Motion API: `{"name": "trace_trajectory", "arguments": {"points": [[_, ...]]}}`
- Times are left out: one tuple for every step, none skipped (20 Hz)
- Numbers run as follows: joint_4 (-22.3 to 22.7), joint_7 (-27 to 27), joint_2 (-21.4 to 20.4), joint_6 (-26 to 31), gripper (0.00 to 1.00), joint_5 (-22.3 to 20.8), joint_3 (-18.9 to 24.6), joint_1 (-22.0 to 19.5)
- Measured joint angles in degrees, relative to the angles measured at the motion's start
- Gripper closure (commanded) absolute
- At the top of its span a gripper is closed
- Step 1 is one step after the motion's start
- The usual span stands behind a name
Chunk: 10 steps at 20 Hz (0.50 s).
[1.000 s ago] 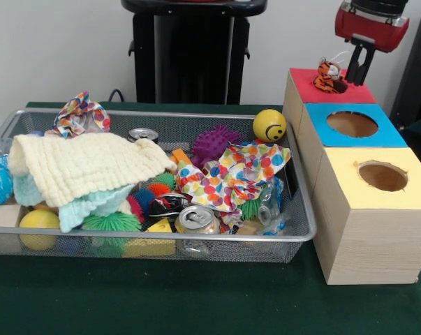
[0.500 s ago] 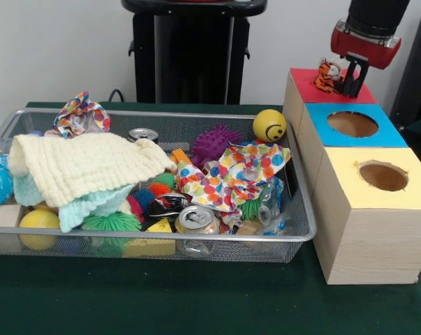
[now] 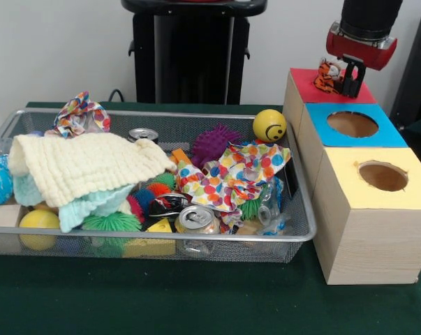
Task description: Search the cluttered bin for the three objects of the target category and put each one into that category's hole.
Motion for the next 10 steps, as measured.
{"name": "trace_trajectory", "arguments": {"points": [[0.4, 0.0, -0.2, 0.0, 1.00, 0.0, 0.7, -0.7], [0.5, 0.0, -0.2, 0.0, 1.00, 0.0, 0.9, -0.9], [0.6, 0.0, -0.3, 0.0, 1.00, 0.0, 1.0, -1.0], [0.7, 0.0, -0.4, 0.0, 1.00, 0.0, 1.2, -1.1], [1.0, 0.0, -0.5, 0.0, 1.00, 0.0, 1.3, -1.2], [1.3, 0.0, -0.7, 0.0, 1.00, 0.0, 1.5, -1.2], [1.6, 0.0, -0.8, 0.0, 1.00, 0.0, 1.6, -1.2], [2.0, 0.0, -1.0, 0.0, 1.00, 0.0, 1.8, -1.2], [2.6, 0.0, -1.4, 0.0, 1.00, 0.0, 2.0, -1.2], [3.1, 0.0, -1.7, 0.0, 1.00, 0.0, 2.3, -1.2]]}}
